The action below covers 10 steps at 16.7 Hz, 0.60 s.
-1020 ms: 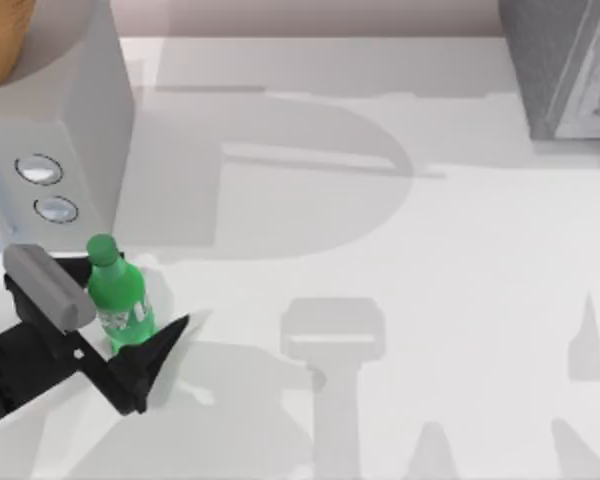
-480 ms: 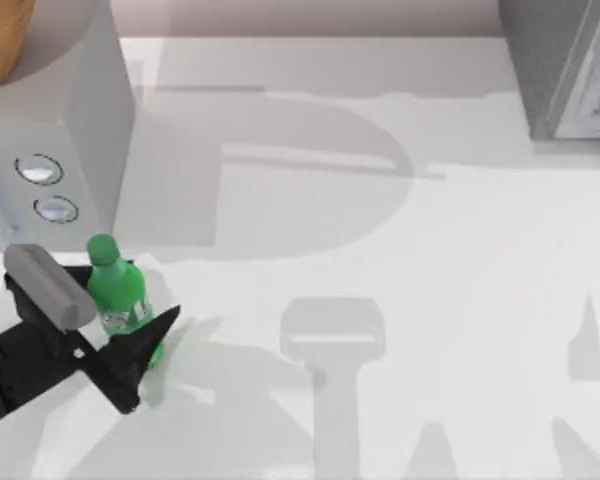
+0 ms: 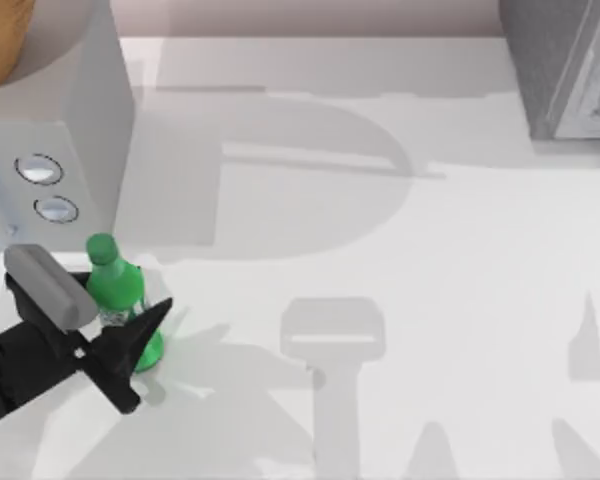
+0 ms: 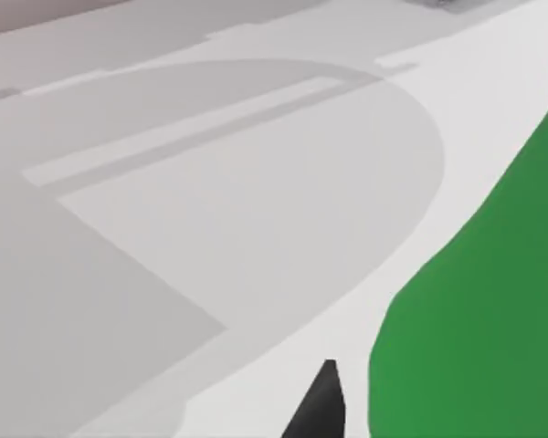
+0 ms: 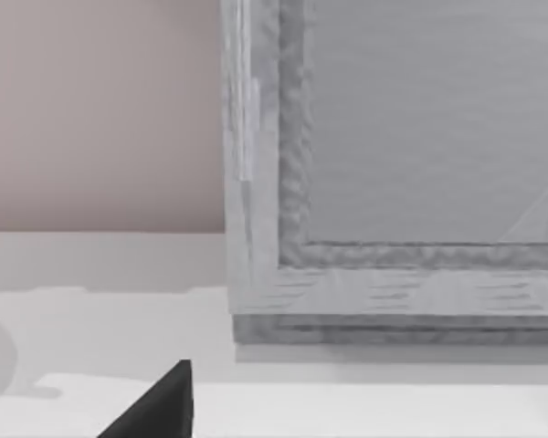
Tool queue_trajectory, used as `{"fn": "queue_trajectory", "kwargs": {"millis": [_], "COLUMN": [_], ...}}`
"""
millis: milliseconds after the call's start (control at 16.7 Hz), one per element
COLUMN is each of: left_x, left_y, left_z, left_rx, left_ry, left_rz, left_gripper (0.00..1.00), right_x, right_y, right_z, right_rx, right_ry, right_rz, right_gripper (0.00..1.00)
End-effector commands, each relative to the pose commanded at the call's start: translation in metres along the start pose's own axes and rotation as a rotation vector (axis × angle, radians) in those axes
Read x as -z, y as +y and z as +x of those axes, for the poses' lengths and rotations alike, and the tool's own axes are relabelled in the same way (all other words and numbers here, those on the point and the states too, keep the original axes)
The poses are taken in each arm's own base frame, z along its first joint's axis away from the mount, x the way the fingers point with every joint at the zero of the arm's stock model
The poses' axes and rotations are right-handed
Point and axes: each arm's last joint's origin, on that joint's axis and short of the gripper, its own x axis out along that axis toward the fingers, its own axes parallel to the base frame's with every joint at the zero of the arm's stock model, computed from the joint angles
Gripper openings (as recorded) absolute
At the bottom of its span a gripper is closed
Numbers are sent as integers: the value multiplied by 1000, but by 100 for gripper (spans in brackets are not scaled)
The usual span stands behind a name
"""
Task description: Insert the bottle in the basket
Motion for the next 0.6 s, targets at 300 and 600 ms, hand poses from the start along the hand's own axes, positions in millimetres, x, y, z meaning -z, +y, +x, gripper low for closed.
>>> {"fn": "queue_trajectory", "kwargs": {"millis": [300,600], "left_x": [0,-2], "left_y": [0,0], "left_z": [0,1], "left_rx": [0,0], "left_ry": [0,-2], "left_rz": [0,6], "left_gripper": [0,0], "right_x": [0,0], "right_y": [0,0], "right_z": [0,0], "right_rx": [0,0], "right_ry": [0,0], "right_rz": [0,0], "right_gripper": [100,100]}}
